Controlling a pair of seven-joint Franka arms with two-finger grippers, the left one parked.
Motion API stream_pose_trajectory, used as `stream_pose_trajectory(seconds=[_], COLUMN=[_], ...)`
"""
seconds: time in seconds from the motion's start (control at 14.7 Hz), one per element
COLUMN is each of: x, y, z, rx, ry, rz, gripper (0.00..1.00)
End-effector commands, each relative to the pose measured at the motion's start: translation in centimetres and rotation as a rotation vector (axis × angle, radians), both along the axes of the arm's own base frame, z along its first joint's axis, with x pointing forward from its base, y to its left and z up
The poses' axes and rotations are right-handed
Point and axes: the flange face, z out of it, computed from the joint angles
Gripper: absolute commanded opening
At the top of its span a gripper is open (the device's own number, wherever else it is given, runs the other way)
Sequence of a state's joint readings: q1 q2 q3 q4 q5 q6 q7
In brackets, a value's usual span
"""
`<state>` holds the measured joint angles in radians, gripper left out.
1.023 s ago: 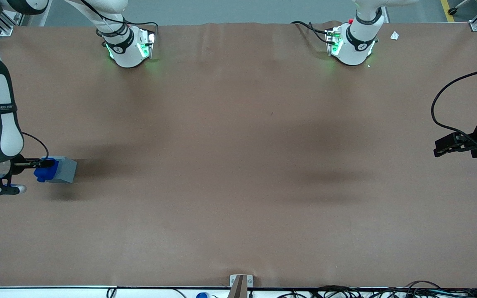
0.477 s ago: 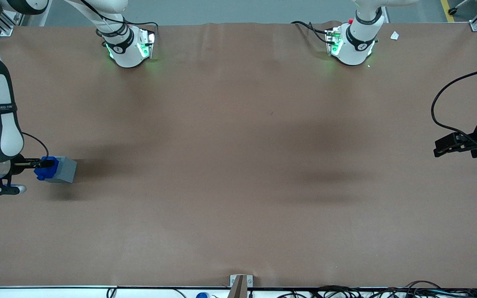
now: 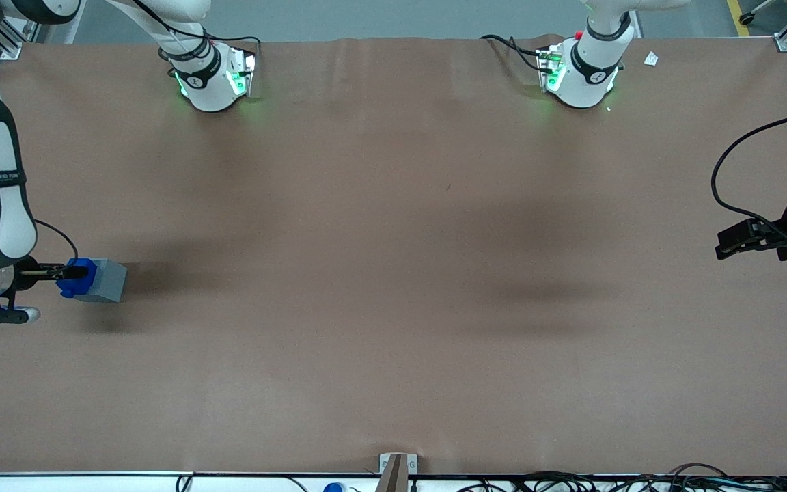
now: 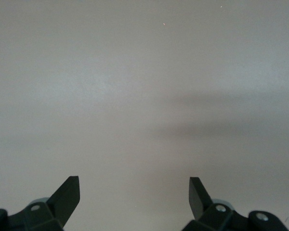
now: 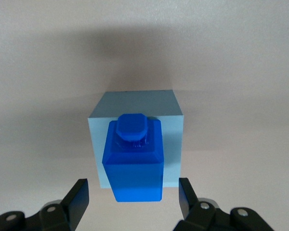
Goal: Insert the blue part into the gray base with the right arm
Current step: 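Open the right gripper and raise it off the seated block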
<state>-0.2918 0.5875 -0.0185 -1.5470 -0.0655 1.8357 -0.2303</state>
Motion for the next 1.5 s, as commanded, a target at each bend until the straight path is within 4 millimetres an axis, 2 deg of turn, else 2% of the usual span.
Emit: stream_pose_trajectory(seconds=[0.0, 0.14, 0.2, 0.34, 0.55, 0.68, 1.09, 1.3, 1.43], x=[0.1, 0.1, 0.2, 0.2, 0.0, -0.2, -1.3, -2.7, -3.7], y=[0.3, 0.3, 0.4, 0.8, 1.5, 2.1, 7.2, 10.8, 12.3], z=[0.8, 1.2, 1.9, 4.3, 7.8, 10.8, 20.0, 24.3, 26.9], rx=[0.003, 0.002, 0.0, -0.008, -0.014, -0.019, -0.014, -0.034, -0.047], ry=[-0.014, -0.017, -0.026, -0.052, -0.083, -0.111, -0.207, -0.22, -0.245], rz=[-0.009, -0.009, -0.007, 0.0, 0.007, 0.019, 0.047, -0.004, -0.042], gripper=[0.88, 0.9, 0.94, 1.0, 1.0, 1.0, 1.0, 1.0, 1.0])
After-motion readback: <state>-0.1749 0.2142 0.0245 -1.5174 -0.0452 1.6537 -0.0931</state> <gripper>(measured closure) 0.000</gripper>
